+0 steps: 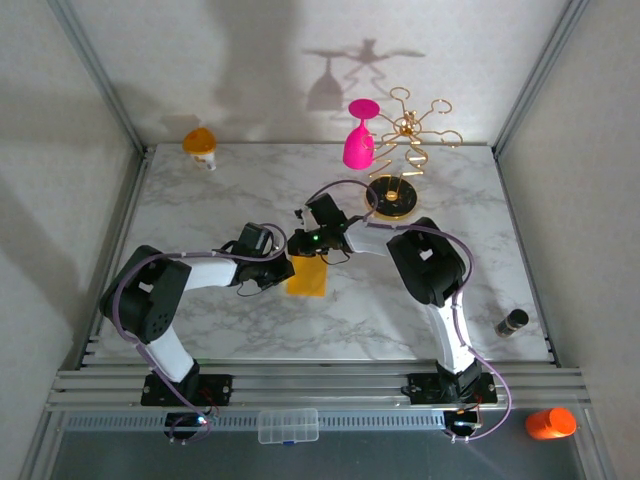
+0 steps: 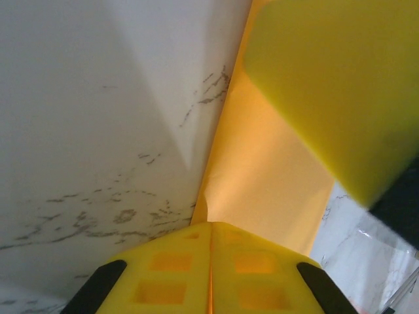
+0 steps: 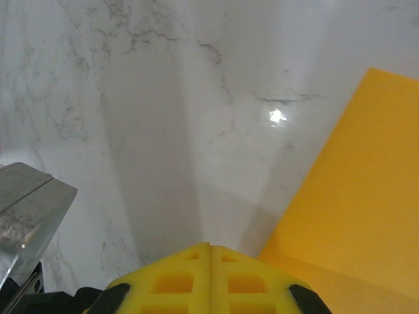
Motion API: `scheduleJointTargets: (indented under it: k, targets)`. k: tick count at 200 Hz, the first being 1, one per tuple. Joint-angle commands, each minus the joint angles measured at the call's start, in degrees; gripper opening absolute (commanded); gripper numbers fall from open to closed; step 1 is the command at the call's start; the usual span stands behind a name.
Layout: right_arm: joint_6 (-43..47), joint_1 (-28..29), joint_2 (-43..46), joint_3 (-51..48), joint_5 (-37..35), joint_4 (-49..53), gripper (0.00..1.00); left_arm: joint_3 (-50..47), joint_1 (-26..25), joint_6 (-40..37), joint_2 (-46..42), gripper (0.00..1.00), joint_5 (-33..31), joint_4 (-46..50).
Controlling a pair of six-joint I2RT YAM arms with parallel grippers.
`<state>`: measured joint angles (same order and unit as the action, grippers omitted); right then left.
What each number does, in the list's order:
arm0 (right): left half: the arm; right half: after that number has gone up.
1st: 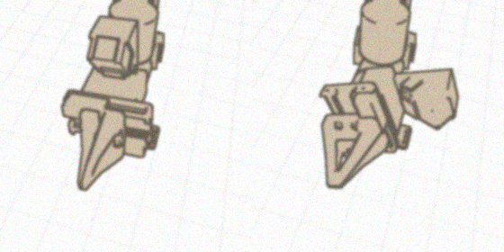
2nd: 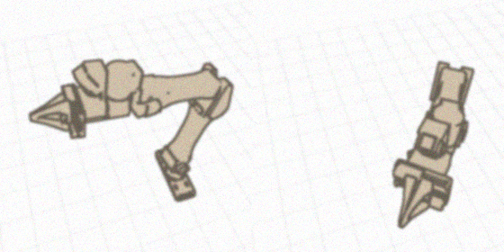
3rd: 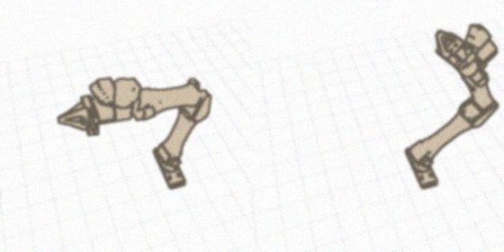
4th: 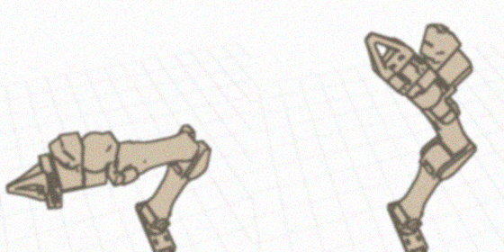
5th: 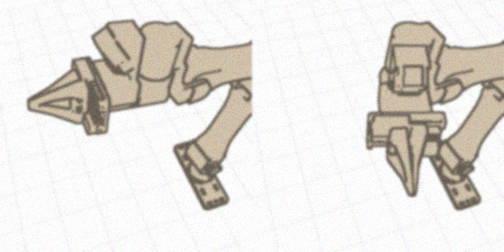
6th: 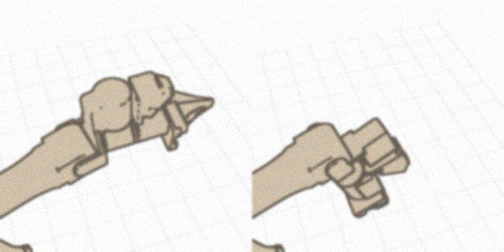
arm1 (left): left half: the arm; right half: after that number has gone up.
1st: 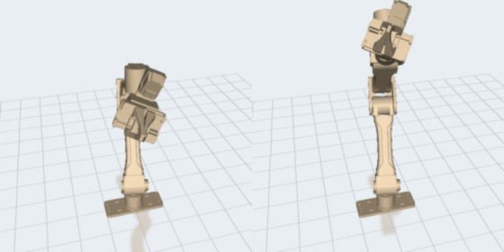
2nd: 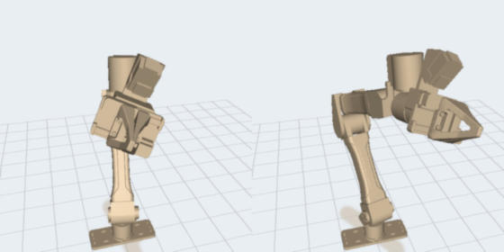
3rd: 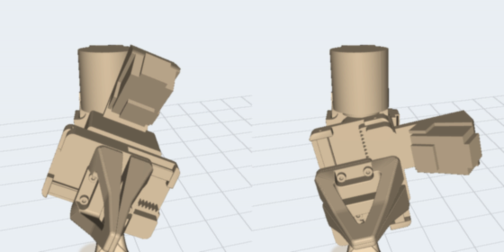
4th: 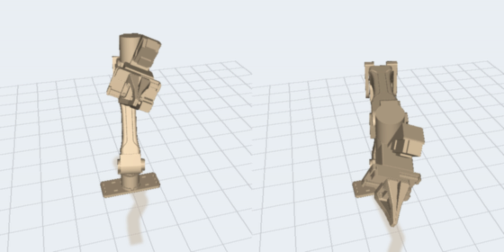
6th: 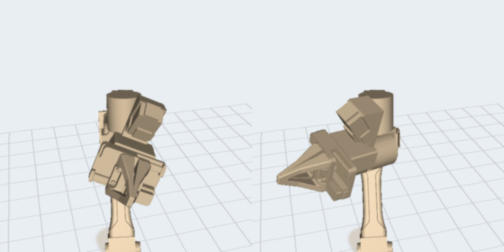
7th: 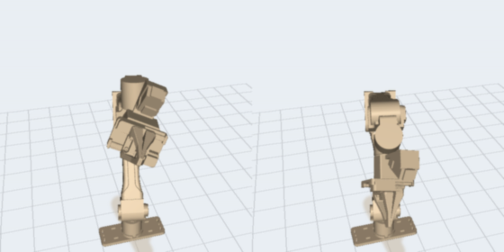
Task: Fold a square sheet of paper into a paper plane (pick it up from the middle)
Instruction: First fold in half a square sheet of paper at the center of the table.
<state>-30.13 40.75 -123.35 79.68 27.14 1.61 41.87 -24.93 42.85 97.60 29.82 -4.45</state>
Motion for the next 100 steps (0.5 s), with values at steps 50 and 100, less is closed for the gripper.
scheduleJointTargets:
  k: [50, 100]
  targets:
    - [-0.3, -0.7, -5.4, 5.0, -3.4, 3.7, 0.02, -1.6, -0.4, -1.7, 0.3, 0.08, -3.5, 8.9]
    - [0.0, -5.0, -8.6, 9.0, -3.7, 3.8, 0.02, -4.2, -0.5, -2.4, 0.9, 0.08, -4.5, 11.6]
